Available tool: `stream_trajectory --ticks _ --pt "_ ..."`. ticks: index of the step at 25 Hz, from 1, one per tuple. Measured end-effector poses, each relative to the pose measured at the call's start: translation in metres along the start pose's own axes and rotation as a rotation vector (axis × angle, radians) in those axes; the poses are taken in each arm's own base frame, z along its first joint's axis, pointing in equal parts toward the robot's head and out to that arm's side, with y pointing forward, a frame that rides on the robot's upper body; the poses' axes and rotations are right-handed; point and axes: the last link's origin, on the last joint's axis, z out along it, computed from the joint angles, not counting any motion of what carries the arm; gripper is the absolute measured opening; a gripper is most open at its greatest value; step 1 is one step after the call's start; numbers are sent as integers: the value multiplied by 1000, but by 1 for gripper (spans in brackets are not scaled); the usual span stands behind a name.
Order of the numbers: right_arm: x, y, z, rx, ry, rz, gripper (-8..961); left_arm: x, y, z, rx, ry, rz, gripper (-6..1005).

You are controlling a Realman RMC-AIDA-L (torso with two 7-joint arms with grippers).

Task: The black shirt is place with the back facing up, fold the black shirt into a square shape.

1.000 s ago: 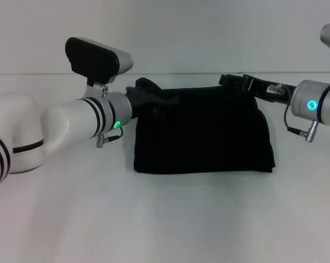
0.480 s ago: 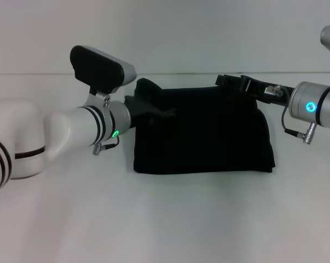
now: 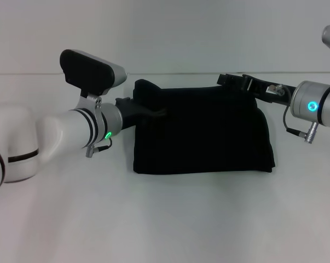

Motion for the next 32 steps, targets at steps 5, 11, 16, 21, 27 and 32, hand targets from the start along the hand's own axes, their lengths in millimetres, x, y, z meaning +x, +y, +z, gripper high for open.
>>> stream_trajectory --ticks 5,11,16,21,27,32 --pt "-1 -1 -1 3 -3 -3 581 7 -5 0 19 20 -13 715" --pt "-4 -1 -1 10 -12 -5 581 18 -11 -3 23 60 -58 715" --pt "-5 -2 -1 11 -17 -13 581 23 -7 -5 -34 84 -98 716" --pt "-7 -2 -5 -12 -29 -83 580 31 -20 -30 -167 183 -201 719" --pt "-11 -5 -30 -134 -100 -204 580 37 -39 -86 -352 354 -278 724" --pt "-13 -7 -47 -194 -112 -303 640 26 -53 -114 -377 438 -328 728"
